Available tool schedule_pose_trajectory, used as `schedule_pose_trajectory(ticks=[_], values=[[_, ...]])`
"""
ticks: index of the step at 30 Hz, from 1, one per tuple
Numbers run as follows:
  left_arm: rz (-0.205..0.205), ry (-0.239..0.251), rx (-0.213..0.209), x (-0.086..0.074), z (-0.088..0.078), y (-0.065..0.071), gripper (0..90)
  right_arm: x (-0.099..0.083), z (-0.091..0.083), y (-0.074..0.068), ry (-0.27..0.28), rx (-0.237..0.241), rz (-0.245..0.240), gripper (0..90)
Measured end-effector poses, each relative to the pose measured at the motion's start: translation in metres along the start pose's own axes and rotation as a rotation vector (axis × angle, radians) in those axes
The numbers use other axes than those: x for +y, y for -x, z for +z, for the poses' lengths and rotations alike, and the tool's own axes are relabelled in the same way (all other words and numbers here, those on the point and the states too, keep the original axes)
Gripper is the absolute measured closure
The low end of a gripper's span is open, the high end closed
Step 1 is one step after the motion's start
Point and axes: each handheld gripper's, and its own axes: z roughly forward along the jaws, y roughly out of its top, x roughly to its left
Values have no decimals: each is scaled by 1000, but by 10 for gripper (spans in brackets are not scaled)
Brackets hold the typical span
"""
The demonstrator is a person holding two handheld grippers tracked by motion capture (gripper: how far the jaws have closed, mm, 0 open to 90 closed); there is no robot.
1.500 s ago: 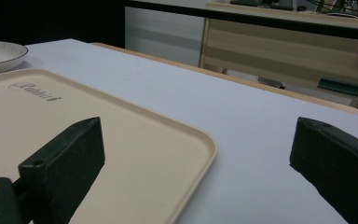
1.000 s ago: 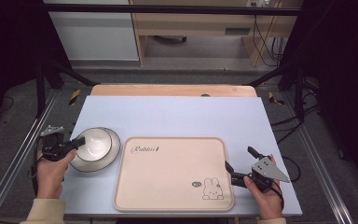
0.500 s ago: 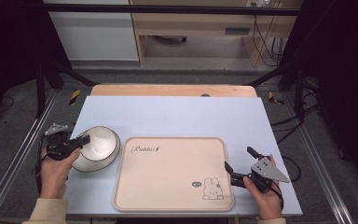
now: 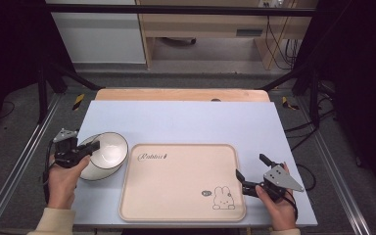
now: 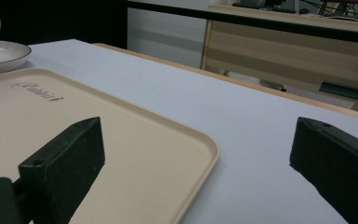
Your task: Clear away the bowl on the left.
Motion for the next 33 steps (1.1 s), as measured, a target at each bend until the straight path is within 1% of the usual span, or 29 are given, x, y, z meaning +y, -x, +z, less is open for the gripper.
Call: schedule_pose_trajectory(ticks=[4,5,7,10,16,17,19,22,24,25,26,28,30,31,32,33], values=[[-6,5,-14,1,0,3,816,0,-1,0,-1,-1,1,33],[9,2,-22,2,0,6,817,0,-2,1,1,-5,2,33],[11,3,-20,2,2,8,817,0,-1,1,1,-4,0,33],[31,-13,-15,1,5,10,817,-1,0,1,-1,-1,-1,33],[27,-14,-23,0,6,12,817,-1,0,1,-2,0,0,33],[21,-7,-25,0,6,12,816,-1,0,1,-1,0,1,33],[29,-7,-31,1,5,14,816,-1,0,1,-3,-1,4,33],[32,1,-30,2,5,17,816,-1,0,1,-5,-1,5,33],[56,-6,-25,3,5,20,816,-1,0,1,-4,1,6,33],[48,-2,-39,4,5,22,816,-1,0,1,-2,2,2,33],[48,-2,-39,4,5,22,816,-1,0,1,-2,2,2,33],[45,0,-61,4,5,25,816,-1,0,1,-2,3,3,32],[48,-2,-65,5,5,26,816,-1,0,1,-2,2,1,32],[46,-3,-81,5,6,29,816,-1,0,1,-2,3,1,32],[46,-3,-81,5,6,29,816,-1,0,1,-2,3,1,32],[47,-2,-91,5,6,32,816,-1,0,1,0,4,1,33]])
